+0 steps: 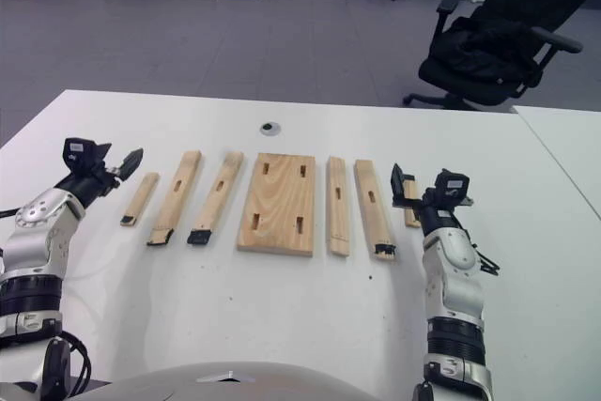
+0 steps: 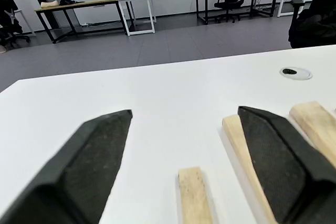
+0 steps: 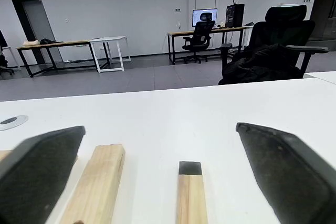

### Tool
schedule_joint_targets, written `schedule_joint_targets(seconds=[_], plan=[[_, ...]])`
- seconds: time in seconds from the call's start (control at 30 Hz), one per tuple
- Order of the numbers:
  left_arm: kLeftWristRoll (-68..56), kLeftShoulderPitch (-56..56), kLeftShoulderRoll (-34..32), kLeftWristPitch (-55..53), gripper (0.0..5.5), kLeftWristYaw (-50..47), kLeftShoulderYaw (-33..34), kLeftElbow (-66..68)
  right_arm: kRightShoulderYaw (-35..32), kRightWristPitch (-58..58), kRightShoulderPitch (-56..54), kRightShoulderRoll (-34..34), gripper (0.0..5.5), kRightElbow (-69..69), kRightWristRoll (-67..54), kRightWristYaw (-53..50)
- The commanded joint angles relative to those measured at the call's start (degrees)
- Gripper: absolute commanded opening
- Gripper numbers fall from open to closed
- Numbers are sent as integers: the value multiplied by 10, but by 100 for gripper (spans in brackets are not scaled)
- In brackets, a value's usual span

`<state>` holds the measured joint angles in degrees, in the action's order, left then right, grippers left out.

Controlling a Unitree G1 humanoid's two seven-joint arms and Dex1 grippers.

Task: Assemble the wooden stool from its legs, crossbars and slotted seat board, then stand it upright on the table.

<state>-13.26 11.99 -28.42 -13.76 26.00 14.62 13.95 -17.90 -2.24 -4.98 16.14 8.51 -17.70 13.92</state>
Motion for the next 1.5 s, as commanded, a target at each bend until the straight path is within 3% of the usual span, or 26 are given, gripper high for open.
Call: schedule_joint_targets(seconds=[0.03, 0.1, 0.47, 0.63, 0.7, 0.8, 0.9, 1.03, 1.2, 1.5], plan=[[19, -27, 0, -10, 371, -1, -20, 8, 4, -10, -20, 13, 540, 10, 7, 6], [26, -43, -2, -13, 371, 6, -32, 16, 8, -11, -16, 11, 540, 7, 10, 7], [19, -63, -2, -56, 197, 21, -43, 31, 24, -16, 2, -3, 540, 3, 19, 0], [49, -67, -13, -13, 128, 8, -48, 52, 28, -42, -7, 5, 540, 7, 38, -20], [77, -48, -29, 58, 128, -28, -33, 52, 29, -70, -9, 2, 540, -17, 17, -8], [44, 30, -23, 108, 128, -7, -27, -24, 11, -190, -43, -36, 540, -146, -169, 22], [0, 87, 47, 109, 128, 35, -97, -122, 27, -271, -107, -80, 540, -230, -319, 5], [-21, 120, 153, 93, 128, 54, -210, -192, 59, -323, -178, -153, 540, -257, -425, -65], [-41, 140, 182, 89, 128, 78, -235, -225, 75, -346, -186, -174, 540, -257, -458, -93], [-14, 116, 160, 111, 128, 99, -248, -230, 67, -352, -194, -137, 360, -261, -455, -101]])
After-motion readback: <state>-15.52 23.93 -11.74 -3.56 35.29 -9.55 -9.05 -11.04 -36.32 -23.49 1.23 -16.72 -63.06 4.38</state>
